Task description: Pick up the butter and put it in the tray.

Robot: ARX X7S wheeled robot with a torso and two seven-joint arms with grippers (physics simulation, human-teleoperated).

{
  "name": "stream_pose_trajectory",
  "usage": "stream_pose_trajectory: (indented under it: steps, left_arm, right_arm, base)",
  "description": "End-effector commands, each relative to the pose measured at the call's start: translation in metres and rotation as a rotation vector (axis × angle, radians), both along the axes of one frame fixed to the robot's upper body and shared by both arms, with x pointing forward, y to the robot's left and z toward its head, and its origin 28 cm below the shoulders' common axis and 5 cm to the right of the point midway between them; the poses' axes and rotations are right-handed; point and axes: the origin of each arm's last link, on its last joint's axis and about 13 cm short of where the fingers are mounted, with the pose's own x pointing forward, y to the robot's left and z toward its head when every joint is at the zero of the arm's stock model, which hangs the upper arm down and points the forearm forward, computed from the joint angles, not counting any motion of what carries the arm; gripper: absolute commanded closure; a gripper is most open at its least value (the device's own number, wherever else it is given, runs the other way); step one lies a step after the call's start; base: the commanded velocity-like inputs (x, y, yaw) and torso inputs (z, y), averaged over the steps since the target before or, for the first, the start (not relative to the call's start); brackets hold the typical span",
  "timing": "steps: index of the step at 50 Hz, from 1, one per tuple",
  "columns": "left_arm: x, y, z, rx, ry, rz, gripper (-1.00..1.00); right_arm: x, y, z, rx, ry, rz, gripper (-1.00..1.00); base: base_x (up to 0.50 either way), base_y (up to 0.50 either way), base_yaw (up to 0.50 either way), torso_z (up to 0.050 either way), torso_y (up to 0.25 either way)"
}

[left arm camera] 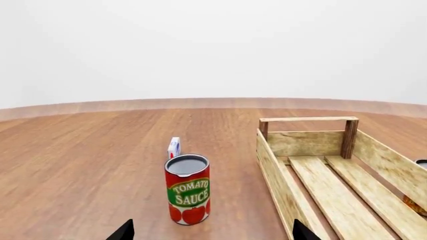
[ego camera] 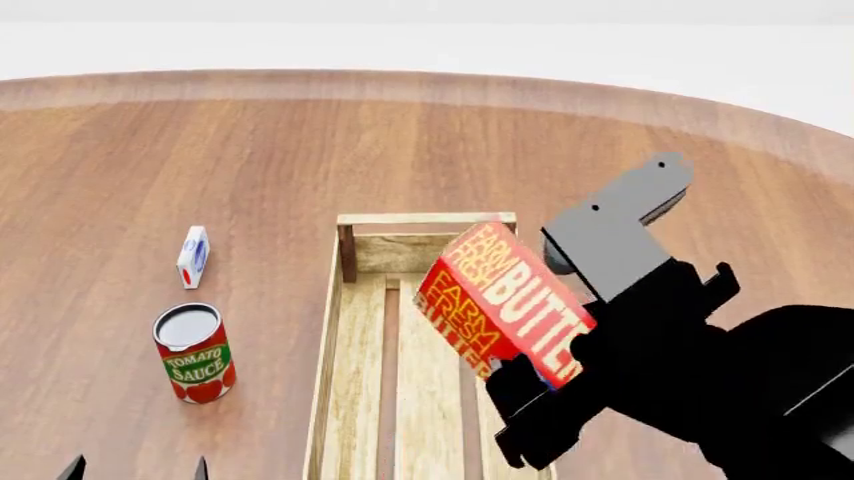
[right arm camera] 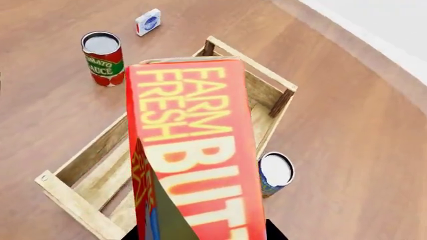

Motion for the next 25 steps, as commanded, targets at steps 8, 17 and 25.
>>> stream_pose_trajectory:
  steps: [8,17,25]
  left_arm:
    - [0.0,0.0,0.002,-0.003,-0.005,0.0,-1.0]
    - [-0.001,0.0,0.001,-0.003,-0.004,-0.001,-1.0]
    - [-0.001,0.0,0.0,-0.002,-0.006,-0.001,-1.0]
  right_arm:
    - [0.057,0.038,0.01,0.12,-0.055,-0.153,1.0]
    - [0.076,0.054,0.005,0.155,-0.046,-0.14,1.0]
    - [0.096,0.082,-0.016,0.153,-0.006,-0.128,1.0]
  base:
    - [0.0,0.0,0.0,0.0,0.001]
    - [0.0,0.0,0.0,0.0,0.001]
    - [0.0,0.0,0.0,0.0,0.001]
